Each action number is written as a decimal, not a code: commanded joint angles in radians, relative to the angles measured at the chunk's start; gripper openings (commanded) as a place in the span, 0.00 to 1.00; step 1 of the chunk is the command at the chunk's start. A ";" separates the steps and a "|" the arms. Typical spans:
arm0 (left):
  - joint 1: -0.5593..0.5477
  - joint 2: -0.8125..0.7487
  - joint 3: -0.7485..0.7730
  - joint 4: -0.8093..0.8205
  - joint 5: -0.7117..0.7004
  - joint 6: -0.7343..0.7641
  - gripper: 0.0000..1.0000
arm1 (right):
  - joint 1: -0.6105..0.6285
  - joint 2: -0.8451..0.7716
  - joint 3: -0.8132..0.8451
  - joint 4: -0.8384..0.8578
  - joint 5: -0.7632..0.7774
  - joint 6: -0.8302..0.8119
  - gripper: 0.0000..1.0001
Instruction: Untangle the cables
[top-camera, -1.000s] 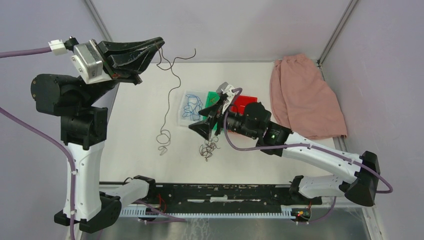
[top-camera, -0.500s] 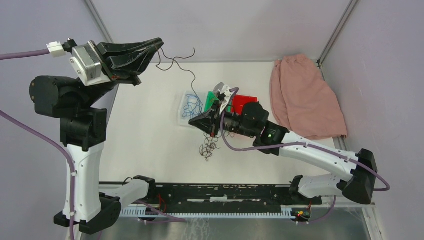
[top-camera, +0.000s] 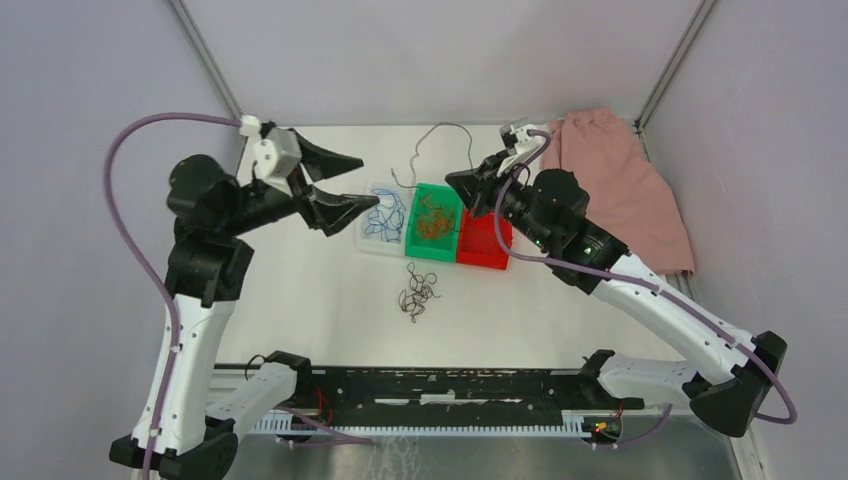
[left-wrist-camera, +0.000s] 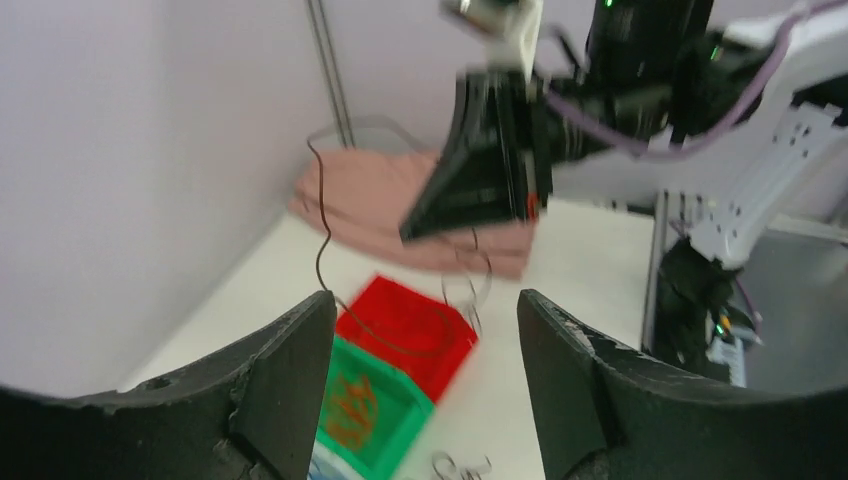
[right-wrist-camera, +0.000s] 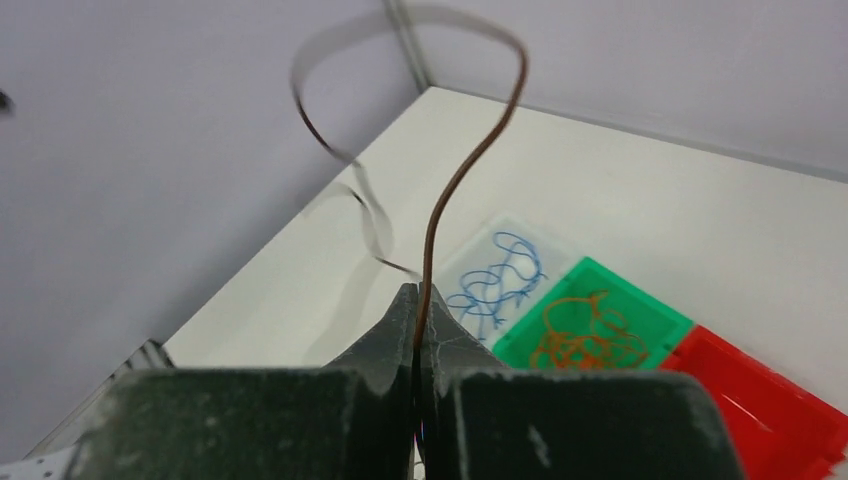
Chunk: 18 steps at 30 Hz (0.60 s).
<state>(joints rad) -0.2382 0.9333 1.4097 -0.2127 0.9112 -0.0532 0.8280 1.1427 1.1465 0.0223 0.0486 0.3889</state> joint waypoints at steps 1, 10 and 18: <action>-0.001 -0.011 -0.086 -0.360 0.088 0.272 0.76 | -0.069 -0.014 0.056 -0.085 0.102 -0.007 0.01; -0.001 -0.053 -0.128 -0.576 0.016 0.535 0.81 | -0.171 0.013 0.058 -0.117 0.141 -0.089 0.00; -0.001 -0.083 -0.135 -0.576 -0.012 0.539 0.81 | -0.203 0.064 0.049 -0.147 0.178 -0.153 0.01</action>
<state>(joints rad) -0.2379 0.8639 1.2736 -0.7818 0.9161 0.4335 0.6361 1.1854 1.1591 -0.1295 0.1875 0.2890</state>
